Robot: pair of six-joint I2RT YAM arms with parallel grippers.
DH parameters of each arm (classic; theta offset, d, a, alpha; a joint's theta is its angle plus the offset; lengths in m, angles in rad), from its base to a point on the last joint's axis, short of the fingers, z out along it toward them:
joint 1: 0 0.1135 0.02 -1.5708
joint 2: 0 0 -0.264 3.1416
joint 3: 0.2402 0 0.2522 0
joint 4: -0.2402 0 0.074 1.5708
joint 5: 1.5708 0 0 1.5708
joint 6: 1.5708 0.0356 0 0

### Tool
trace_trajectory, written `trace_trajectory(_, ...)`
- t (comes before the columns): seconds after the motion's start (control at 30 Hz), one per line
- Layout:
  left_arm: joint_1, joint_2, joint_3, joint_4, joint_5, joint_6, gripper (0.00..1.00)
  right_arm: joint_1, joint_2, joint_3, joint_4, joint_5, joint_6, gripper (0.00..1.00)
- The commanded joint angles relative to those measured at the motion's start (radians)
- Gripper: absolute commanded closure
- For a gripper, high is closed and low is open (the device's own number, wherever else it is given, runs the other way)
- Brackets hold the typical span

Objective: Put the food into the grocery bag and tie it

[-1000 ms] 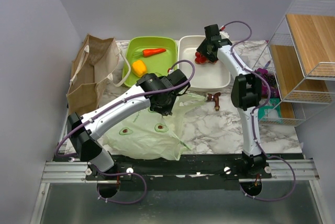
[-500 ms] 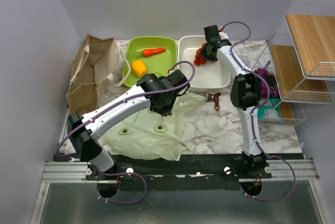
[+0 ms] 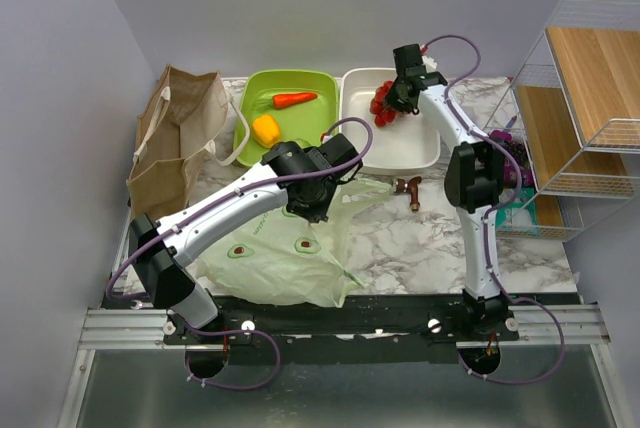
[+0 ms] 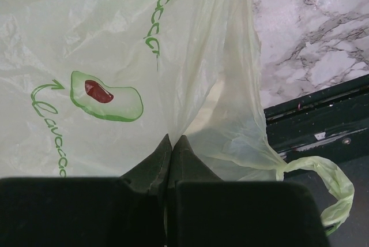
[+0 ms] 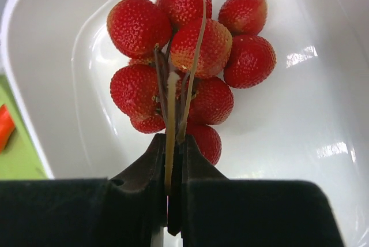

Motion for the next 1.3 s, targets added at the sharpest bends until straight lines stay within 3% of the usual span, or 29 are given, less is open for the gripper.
trace_trajectory(0.0,0.005,-0.020,-0.023,0.001,0.001,0.019,1.00,-0.002,-0.122,-0.025,0.016,-0.095,-0.043,0.99)
trace_trajectory(0.7,0.005,-0.047,-0.031,-0.041,-0.065,0.041,1.00,0.021,-0.509,-0.315,0.074,-0.315,-0.162,0.99)
trace_trajectory(1.27,0.005,-0.097,-0.061,-0.055,-0.079,0.026,1.00,0.031,-0.888,-0.683,0.341,-0.619,-0.178,0.99)
